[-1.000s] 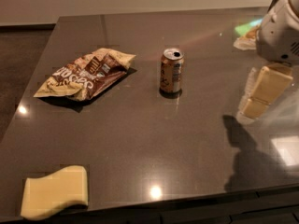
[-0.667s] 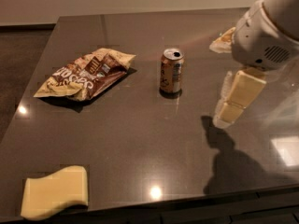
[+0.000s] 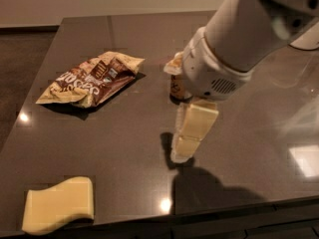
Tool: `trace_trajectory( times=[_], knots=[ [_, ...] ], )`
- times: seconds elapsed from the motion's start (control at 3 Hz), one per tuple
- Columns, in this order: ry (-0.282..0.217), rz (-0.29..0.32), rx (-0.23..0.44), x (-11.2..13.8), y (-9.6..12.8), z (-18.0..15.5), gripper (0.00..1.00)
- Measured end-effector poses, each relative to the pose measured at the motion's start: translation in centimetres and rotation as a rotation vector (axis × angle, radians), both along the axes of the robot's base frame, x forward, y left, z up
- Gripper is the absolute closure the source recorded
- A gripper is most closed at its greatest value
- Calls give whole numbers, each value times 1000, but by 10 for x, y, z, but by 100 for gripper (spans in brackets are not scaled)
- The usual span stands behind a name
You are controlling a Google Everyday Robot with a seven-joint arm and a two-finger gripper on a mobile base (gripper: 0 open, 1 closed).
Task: Pick sponge
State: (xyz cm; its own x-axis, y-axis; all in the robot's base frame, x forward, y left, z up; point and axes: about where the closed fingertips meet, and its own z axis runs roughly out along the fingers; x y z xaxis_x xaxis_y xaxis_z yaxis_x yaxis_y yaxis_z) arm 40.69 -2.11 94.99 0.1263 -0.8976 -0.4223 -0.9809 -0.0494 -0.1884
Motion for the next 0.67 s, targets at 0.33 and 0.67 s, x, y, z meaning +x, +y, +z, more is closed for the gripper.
trace_trajectory(
  times=[0.33, 0.67],
  knots=[
    [8, 64, 4, -13, 32, -11, 0],
    [31, 119, 19, -30, 63, -23, 0]
  ],
)
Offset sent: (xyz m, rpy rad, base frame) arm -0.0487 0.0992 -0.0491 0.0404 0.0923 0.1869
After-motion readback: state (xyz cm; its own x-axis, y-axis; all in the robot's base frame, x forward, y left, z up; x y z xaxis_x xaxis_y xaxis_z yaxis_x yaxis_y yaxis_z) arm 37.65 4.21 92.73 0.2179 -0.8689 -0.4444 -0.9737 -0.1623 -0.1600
